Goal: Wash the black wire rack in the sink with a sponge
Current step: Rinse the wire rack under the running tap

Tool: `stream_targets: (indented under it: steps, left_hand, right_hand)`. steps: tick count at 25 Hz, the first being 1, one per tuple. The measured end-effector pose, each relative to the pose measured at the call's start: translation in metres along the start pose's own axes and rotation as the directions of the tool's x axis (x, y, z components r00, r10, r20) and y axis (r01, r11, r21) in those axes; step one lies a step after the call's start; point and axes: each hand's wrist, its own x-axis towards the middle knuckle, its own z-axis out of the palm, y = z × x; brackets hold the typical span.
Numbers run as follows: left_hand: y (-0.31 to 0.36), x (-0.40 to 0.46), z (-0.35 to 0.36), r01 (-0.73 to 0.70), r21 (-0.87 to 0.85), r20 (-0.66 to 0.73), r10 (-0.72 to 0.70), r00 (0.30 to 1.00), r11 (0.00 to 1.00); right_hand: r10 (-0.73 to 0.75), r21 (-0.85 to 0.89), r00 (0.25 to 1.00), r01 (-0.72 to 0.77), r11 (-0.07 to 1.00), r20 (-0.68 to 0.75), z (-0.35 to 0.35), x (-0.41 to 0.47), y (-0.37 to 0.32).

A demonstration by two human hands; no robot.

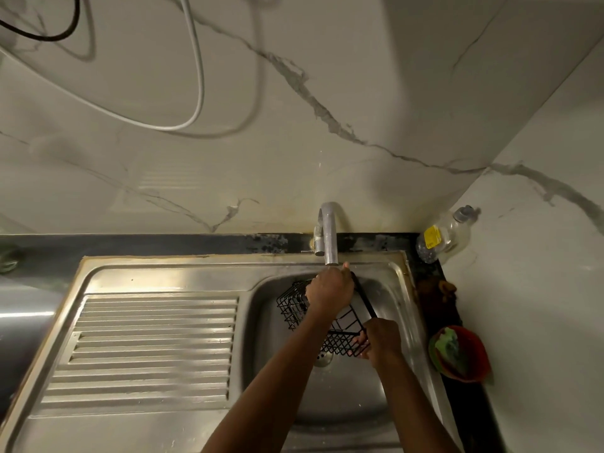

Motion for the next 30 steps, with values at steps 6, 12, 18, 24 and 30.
stream_targets:
  steps: [6, 12, 18, 24, 30]
  left_hand:
    - [0.004, 0.02, -0.027, 0.2, -0.253, 0.308, -0.117, 0.944, 0.947]
    - [0.0, 0.05, -0.052, 0.274, -0.122, 0.373, -0.212, 0.903, 0.954]
    - [0.002, 0.048, -0.058, 0.148, -0.072, 0.396, -0.108, 0.912, 0.986]
    - [-0.005, 0.051, -0.052, 0.034, -0.031, 0.328, -0.021, 0.945, 0.999]
    - [-0.004, 0.053, -0.04, 0.099, -0.216, 0.299, -0.03, 0.954, 0.971]
  right_hand:
    - [-0.222, 0.011, 0.964, 0.226, 0.974, -0.146, 0.001, -0.049, 0.008]
    - [-0.258, 0.101, 0.96, 0.269, 0.958, -0.11, 0.015, -0.067, -0.002]
    - [-0.195, 0.118, 0.977, 0.204, 0.972, -0.085, 0.022, -0.065, -0.004]
    - [-0.157, 0.202, 0.988, 0.154, 0.967, -0.002, 0.029, -0.068, -0.005]
    - [-0.175, 0.202, 0.983, 0.182, 0.962, -0.053, 0.021, -0.069, 0.0]
